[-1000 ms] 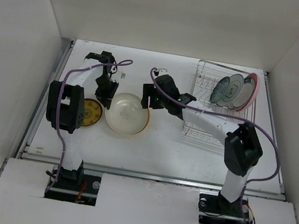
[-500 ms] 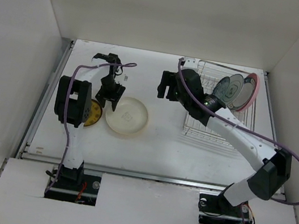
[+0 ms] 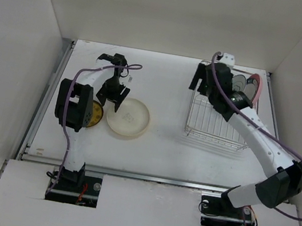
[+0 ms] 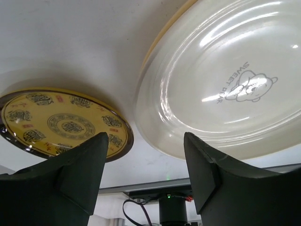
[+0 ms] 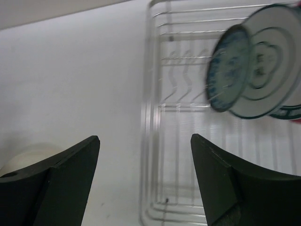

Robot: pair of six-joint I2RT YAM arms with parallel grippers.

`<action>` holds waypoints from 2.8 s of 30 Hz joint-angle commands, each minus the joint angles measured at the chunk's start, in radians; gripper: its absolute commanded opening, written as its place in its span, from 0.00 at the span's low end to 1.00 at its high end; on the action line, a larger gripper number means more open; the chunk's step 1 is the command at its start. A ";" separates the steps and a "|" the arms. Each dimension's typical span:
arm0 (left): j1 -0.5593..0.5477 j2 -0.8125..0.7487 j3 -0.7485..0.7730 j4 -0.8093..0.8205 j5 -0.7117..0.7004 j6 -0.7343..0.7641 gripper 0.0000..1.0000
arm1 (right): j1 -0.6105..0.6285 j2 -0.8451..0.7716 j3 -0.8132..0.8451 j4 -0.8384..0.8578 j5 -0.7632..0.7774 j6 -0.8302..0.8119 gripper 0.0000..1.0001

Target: Unload the plates from the dish rack

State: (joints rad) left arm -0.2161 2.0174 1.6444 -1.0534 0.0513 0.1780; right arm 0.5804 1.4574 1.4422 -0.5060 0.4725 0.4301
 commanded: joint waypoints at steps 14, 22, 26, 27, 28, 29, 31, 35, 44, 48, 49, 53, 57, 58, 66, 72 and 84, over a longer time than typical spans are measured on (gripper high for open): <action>0.003 -0.411 -0.006 0.013 -0.070 -0.051 0.73 | -0.430 0.403 0.372 -0.086 0.025 -0.068 0.67; 0.003 -0.506 -0.081 0.013 -0.110 -0.041 0.78 | -0.459 0.544 0.405 -0.086 0.002 -0.068 0.53; 0.012 -0.531 -0.103 0.013 -0.119 -0.041 0.78 | -0.459 0.557 0.396 -0.086 -0.011 -0.068 0.15; 0.012 -0.542 -0.103 0.013 -0.119 -0.032 0.78 | -0.459 0.546 0.379 -0.086 -0.020 -0.068 0.09; 0.021 -0.552 -0.112 0.013 -0.119 -0.032 0.79 | -0.459 0.523 0.379 -0.086 -0.020 -0.068 0.03; 0.021 -0.552 -0.112 0.013 -0.119 -0.032 0.79 | -0.459 0.509 0.365 -0.086 -0.009 -0.068 0.00; 0.021 -0.565 -0.121 0.013 -0.119 -0.032 0.81 | -0.447 0.471 0.353 -0.086 0.055 -0.079 0.00; 0.021 -0.574 -0.121 -0.005 -0.048 0.003 0.83 | -0.396 0.313 0.340 -0.095 0.198 -0.128 0.00; 0.021 -0.585 -0.112 -0.023 0.137 0.046 0.92 | -0.223 0.120 0.342 -0.132 0.315 -0.198 0.00; 0.021 -0.585 -0.091 -0.033 0.254 0.064 0.92 | -0.127 0.022 0.130 -0.011 -0.009 -0.237 0.00; 0.021 -0.585 -0.078 -0.045 0.283 0.074 0.92 | -0.116 -0.027 0.077 0.038 -0.103 -0.237 0.00; 0.021 -0.585 -0.055 -0.066 0.419 0.093 0.94 | -0.082 -0.078 -0.124 0.335 -0.524 -0.196 0.00; -0.011 -0.585 -0.044 -0.076 0.446 0.104 0.94 | 0.016 -0.045 -0.200 0.519 -0.739 -0.163 0.00; -0.020 -0.585 -0.054 -0.066 0.434 0.104 0.94 | 0.051 -0.031 -0.200 0.552 -0.811 -0.154 0.00; -0.031 -0.539 -0.135 -0.026 0.354 0.126 0.92 | 0.170 0.112 -0.178 0.710 -0.949 -0.111 0.00; -0.031 -0.505 -0.143 -0.066 0.401 0.149 0.33 | 0.190 0.181 -0.154 0.747 -0.983 -0.093 0.00; 0.058 -0.514 -0.096 -0.166 0.256 0.097 0.00 | 0.190 0.280 -0.088 0.756 -0.973 -0.053 0.17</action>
State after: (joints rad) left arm -0.2092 1.5269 1.5303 -1.2095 0.4393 0.3191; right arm 0.7555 1.7073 1.2625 0.1532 -0.4976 0.3046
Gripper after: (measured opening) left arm 0.121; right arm 0.173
